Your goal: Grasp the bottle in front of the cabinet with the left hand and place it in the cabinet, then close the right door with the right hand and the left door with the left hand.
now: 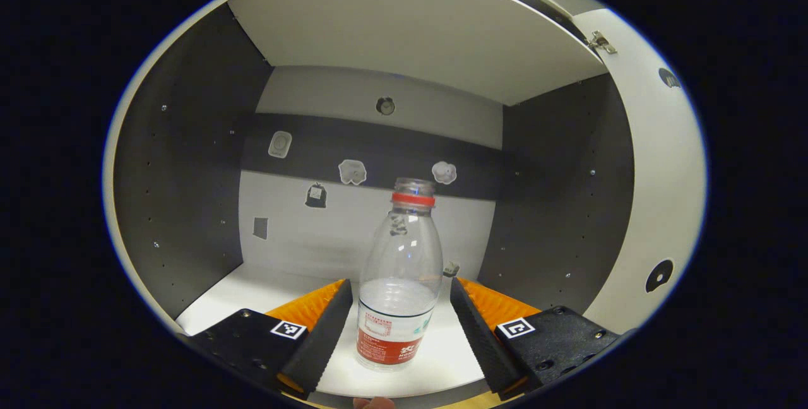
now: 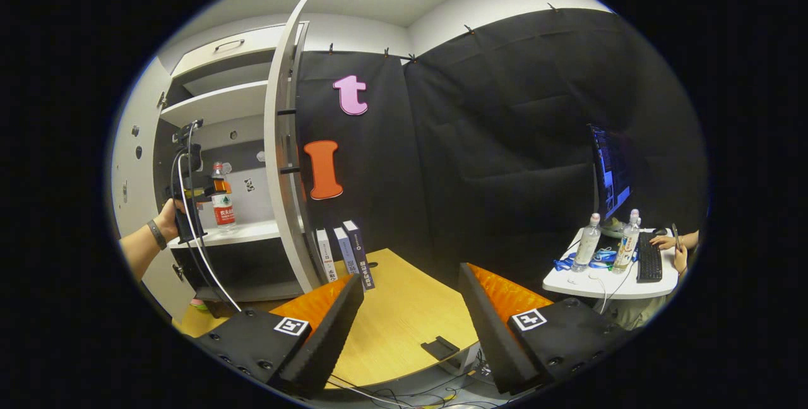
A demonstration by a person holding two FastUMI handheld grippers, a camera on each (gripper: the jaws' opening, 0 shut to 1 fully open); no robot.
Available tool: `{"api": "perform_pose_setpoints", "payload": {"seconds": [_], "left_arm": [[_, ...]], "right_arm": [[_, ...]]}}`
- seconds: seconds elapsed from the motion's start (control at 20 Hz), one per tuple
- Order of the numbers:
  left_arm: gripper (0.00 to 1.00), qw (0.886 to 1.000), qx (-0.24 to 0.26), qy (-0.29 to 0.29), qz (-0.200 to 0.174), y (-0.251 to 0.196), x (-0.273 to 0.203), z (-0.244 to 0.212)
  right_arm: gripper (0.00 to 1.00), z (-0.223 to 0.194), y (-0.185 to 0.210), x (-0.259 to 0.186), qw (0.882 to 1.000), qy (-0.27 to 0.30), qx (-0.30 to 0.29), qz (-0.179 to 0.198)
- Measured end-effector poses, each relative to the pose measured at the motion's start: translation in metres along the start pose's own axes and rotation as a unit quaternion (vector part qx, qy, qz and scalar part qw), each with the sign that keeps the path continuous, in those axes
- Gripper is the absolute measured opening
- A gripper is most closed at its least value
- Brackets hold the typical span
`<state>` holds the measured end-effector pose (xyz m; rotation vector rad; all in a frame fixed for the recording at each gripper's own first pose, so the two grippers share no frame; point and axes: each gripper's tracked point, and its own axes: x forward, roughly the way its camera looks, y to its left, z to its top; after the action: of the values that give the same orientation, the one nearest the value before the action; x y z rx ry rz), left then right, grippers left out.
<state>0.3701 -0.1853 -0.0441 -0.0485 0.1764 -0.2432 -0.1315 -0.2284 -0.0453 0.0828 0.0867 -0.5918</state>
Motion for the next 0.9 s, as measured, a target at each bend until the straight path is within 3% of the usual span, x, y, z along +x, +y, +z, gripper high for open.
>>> {"api": "perform_pose_setpoints", "payload": {"seconds": [0.25, 0.6, 0.9], "left_arm": [[0.94, 0.997, -0.012, -0.080, -0.002, 0.000, -0.058, 0.063], [0.94, 0.995, -0.002, -0.101, -0.021, -0.008, -0.161, 0.089], [0.97, 0.991, 0.054, -0.114, 0.048, 0.023, -0.256, 0.055]], "right_arm": [[1.00, 0.002, 0.007, 0.000, 1.000, 0.001, 0.001, 0.013], [1.00, 0.006, 0.052, 0.008, 0.997, -0.003, -0.001, 0.079], [1.00, 0.007, 0.105, 0.012, 0.988, -0.008, -0.007, 0.154]]}}
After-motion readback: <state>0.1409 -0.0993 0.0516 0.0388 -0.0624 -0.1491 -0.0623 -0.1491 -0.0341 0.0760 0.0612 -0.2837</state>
